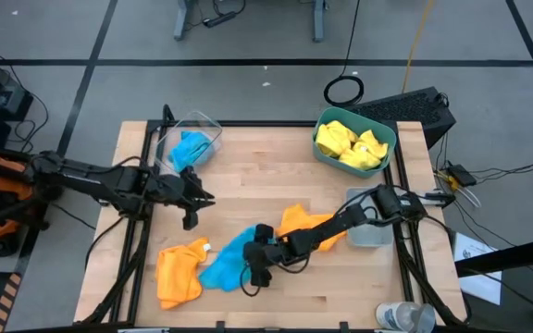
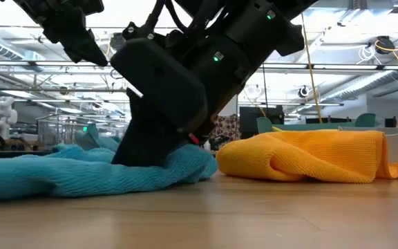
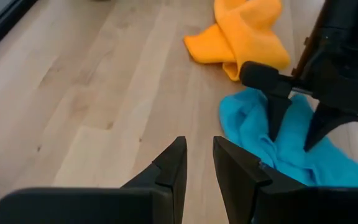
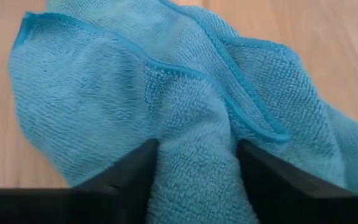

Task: Sort microfiber towel by color & place in baskets
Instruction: Put the blue towel into the transparent bin

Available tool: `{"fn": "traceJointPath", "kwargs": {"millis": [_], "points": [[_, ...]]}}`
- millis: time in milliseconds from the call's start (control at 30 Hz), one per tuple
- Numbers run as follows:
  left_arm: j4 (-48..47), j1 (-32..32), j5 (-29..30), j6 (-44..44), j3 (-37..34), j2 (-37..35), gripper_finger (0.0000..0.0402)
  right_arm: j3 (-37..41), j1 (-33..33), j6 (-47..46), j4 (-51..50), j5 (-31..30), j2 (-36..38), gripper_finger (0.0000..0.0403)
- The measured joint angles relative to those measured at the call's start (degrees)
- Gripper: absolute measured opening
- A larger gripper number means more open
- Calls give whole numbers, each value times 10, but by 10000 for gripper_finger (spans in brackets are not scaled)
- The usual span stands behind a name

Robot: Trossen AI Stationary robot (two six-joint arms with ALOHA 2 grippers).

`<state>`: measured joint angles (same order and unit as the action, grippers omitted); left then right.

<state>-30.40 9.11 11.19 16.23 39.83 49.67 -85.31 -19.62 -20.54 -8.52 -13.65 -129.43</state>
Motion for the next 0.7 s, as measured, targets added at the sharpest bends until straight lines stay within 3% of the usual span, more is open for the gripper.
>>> {"fn": "traceJointPath", "kwargs": {"millis": [267, 433, 600, 700], "points": [[49, 36, 14, -6, 0, 38, 84, 1, 14, 63, -4, 6, 4, 25], [101, 63, 13, -52, 0, 74, 84, 6, 17, 121, -65, -19, 49, 29], [178, 88, 13, -91, 0, 111, 84, 5, 14, 161, -154, -147, 131, 25], [232, 105, 20, -131, 0, 136, 84, 4, 14, 179, -178, -177, 169, 16]]}}
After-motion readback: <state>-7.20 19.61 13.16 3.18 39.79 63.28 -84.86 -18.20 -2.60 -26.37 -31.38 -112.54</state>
